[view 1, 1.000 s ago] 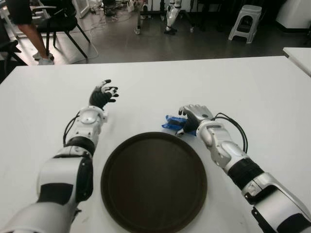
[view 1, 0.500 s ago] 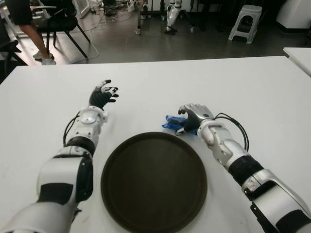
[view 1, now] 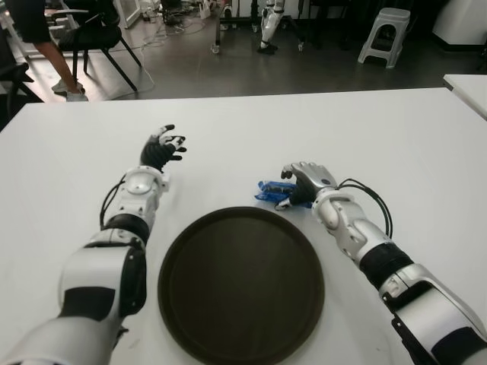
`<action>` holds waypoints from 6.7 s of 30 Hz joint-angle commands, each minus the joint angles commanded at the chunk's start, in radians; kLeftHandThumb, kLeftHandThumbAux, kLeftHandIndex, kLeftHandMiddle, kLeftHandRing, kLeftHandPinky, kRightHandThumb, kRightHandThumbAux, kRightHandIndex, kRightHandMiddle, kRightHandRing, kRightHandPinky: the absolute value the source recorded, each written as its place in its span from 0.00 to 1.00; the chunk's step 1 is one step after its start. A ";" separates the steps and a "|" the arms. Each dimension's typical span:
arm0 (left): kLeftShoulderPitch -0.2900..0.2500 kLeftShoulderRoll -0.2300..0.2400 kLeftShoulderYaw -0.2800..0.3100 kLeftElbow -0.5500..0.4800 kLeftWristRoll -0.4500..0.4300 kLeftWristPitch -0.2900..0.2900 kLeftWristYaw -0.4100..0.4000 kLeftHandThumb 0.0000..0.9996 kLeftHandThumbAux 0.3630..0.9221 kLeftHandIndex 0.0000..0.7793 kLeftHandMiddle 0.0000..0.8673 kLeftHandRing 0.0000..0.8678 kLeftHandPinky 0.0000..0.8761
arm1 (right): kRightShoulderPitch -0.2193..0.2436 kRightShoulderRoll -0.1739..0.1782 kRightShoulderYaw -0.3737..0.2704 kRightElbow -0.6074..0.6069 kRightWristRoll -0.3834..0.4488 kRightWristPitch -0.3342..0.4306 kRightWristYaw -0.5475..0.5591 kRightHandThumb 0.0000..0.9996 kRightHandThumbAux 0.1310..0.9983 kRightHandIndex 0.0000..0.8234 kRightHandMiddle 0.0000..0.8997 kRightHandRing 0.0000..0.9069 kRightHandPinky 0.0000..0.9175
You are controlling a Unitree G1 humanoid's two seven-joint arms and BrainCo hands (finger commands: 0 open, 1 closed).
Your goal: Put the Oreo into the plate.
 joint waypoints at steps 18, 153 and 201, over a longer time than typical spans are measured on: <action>-0.001 0.001 0.002 0.001 -0.002 0.003 -0.003 0.51 0.48 0.20 0.36 0.41 0.42 | -0.020 -0.019 0.018 0.015 -0.001 -0.033 0.055 0.00 0.69 0.37 0.35 0.39 0.40; -0.009 0.001 0.014 0.002 -0.019 0.017 0.004 0.55 0.53 0.20 0.36 0.42 0.43 | -0.011 -0.039 -0.131 -0.417 0.062 -0.164 -0.087 0.85 0.63 0.49 0.56 0.87 0.86; -0.007 -0.003 0.020 0.000 -0.013 0.003 -0.005 0.49 0.52 0.20 0.38 0.42 0.41 | 0.065 -0.089 0.136 -0.734 -0.093 -0.525 0.371 0.85 0.63 0.49 0.62 0.87 0.88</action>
